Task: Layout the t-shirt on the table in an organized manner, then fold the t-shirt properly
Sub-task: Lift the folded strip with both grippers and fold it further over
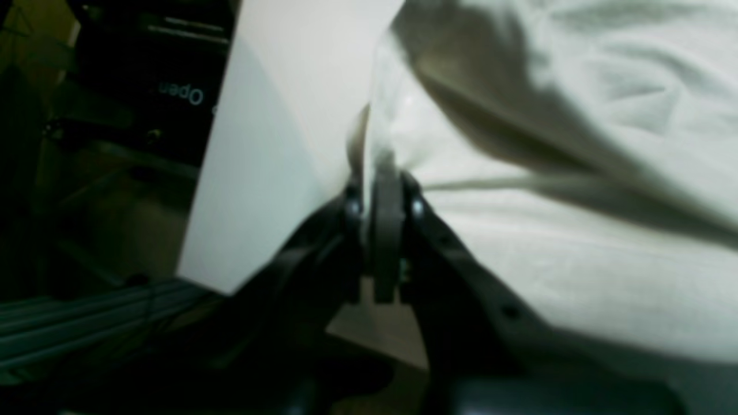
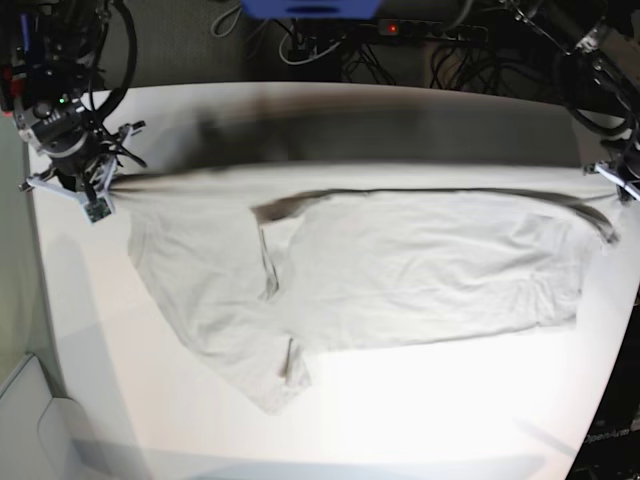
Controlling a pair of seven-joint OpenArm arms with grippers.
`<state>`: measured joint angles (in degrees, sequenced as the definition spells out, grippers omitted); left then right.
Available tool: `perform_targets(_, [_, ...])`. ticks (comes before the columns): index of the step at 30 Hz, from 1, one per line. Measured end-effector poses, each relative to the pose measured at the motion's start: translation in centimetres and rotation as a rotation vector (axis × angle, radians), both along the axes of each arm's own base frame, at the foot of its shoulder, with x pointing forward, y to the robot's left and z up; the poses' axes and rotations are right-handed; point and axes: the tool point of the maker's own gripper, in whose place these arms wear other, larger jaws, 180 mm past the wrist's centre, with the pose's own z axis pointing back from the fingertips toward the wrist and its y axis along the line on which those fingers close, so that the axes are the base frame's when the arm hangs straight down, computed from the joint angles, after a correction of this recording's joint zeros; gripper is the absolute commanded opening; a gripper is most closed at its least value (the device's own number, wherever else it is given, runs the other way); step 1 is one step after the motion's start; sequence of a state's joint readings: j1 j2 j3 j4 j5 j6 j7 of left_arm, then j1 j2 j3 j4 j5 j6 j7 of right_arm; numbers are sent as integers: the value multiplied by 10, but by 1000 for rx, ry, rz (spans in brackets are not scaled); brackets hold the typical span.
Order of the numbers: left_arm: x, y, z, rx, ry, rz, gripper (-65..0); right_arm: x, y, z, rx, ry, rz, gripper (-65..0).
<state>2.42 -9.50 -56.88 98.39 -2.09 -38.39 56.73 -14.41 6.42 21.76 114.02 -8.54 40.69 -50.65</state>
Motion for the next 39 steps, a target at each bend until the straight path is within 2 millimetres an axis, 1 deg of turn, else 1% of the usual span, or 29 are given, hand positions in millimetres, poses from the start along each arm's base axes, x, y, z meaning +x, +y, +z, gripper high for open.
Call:
perform_targets(2, [-3, 0, 4, 10, 17, 1, -648, -1, -8, 3, 7, -16, -34, -650])
perform_targets(5, [-8, 6, 10, 39, 47, 13, -648, 4, -30, 14, -51, -31, -89, -649])
perform_targets(6, [-7, 5, 10, 46, 70, 9, -648, 6, -33, 16, -57, -29, -95, -649])
perform_targets(7, [-4, 2, 7, 56, 98, -2, -648, 6, -35, 16, -63, -16, -108, -649])
perform_targets(8, [3, -8, 2, 52, 111, -42, -648, 6, -35, 16, -64, -5, -115, -649])
perform_targets(10, [14, -26, -6, 21, 102, -100, -648, 6, -33, 15, -58, -2, -114, -649])
perform_targets(11, [16, -30, -7, 10, 91, -107, -648, 3, -34, 14, -61, 7, -116, -649])
perform_targets(13, [9, -25, -11, 24, 121, -87, -648, 0, -34, 12, -61, 16, -115, -649])
perform_targets(15, [3, -25, -14, 22, 141, -81, -648, -7, -33, 6, -66, 40, -111, -649])
perform_targets(16, [3, -26, -15, 20, 144, -82, -648, -9, -31, 3, -65, 53, -106, -649])
perform_targets(19, [9, -27, -11, 16, 114, -87, -648, -16, -13, -9, -25, 81, -85, -648])
perform_targets(22, [8, -26, -10, 21, 118, -85, -648, -25, 6, -20, 15, 113, -66, -631])
perform_targets(25, [8, -25, -11, 21, 120, -83, -648, -34, 32, -33, 58, 151, -33, -587])
perform_targets(27, [8, -26, -11, 20, 120, -84, -648, -34, 49, -36, 92, 156, -2, -547])
perform_targets(28, [8, -25, -11, 21, 120, -84, -648, -33, 53, -37, 101, 154, 3, -524])
perform_targets(31, [8, -25, -10, 23, 120, -83, -648, -35, 61, -39, 112, 162, 14, -438])
perform_targets(34, [7, -25, -10, 22, 121, -83, -648, -43, 65, -44, 118, 202, -4, -361])
perform_targets(36, [8, -25, -10, 23, 120, -83, -648, -41, 65, -43, 119, 200, -5, -337])
perform_targets(39, [8, -25, -10, 23, 121, -84, -648, -40, 65, -43, 120, 199, -5, -331])
